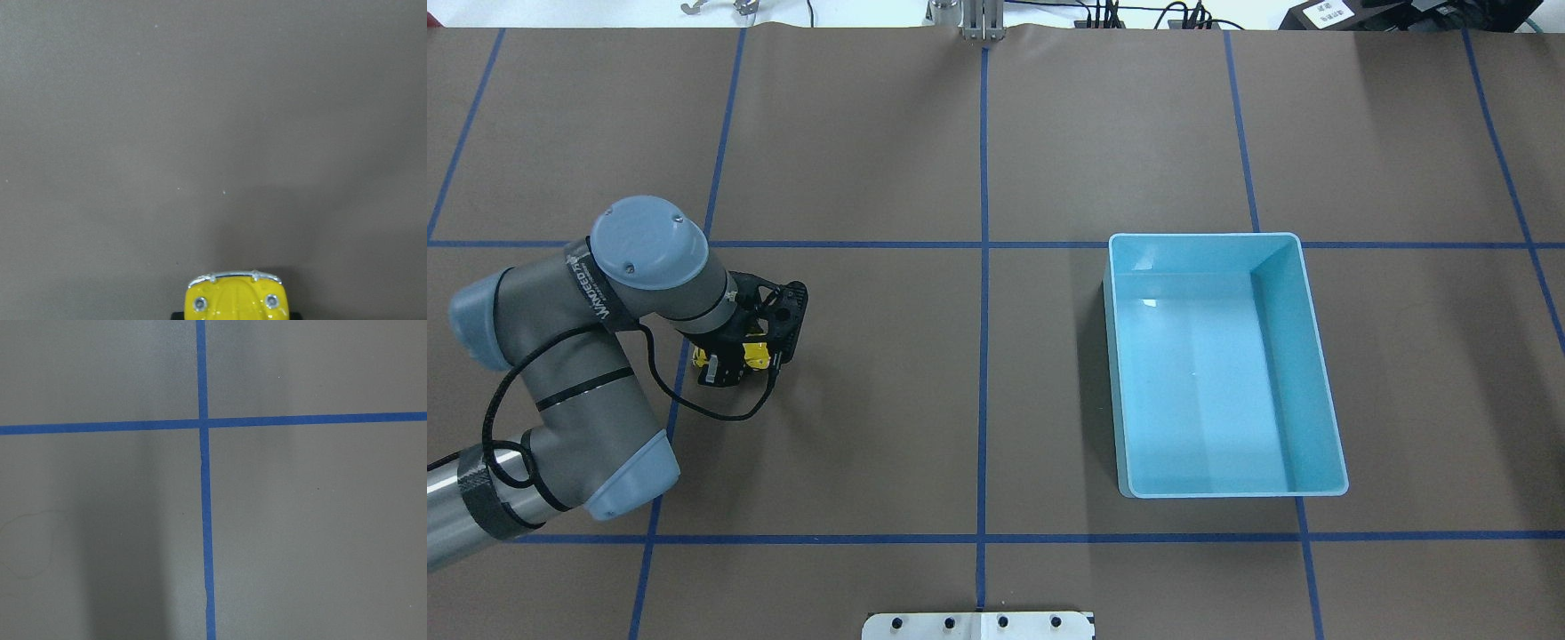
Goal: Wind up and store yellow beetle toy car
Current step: 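Drag the held car backward along the table with the left gripper, then pull the car back again toward the robot with the left gripper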
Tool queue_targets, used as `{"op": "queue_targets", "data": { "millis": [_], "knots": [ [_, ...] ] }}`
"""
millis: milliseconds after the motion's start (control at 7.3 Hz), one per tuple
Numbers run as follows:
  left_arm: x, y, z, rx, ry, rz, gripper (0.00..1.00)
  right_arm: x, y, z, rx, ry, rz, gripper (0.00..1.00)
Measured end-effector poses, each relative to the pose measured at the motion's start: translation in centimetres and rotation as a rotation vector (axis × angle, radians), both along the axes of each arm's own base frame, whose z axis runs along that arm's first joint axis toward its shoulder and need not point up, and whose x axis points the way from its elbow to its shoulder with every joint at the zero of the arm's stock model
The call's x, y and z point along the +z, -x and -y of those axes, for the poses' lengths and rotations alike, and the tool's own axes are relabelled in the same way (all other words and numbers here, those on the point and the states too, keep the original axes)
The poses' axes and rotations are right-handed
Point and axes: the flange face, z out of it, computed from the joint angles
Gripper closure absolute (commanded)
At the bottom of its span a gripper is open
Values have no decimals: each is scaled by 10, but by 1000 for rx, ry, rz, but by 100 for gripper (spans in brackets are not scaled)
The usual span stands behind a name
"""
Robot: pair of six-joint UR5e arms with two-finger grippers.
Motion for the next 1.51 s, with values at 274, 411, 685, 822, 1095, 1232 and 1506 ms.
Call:
{"op": "queue_targets", "data": {
  "millis": [274,411,685,822,1095,1232,1506],
  "knots": [
    [8,3,-2,2,-3,-4,94,0,0,0,1,1,0,0],
    [10,4,-3,7,-6,-3,94,0,0,0,1,1,-1,0],
    [16,7,-5,17,-9,4,94,-1,0,1,2,0,-1,0],
    [19,8,-5,19,-9,6,94,-1,0,1,2,0,-1,0],
    [23,10,-6,19,-10,5,94,0,0,1,2,1,-1,0],
    [25,11,-6,19,-10,4,94,-1,0,1,2,1,-1,0],
    [27,14,-7,19,-9,1,94,-1,0,1,2,0,-1,0]
  ]
}}
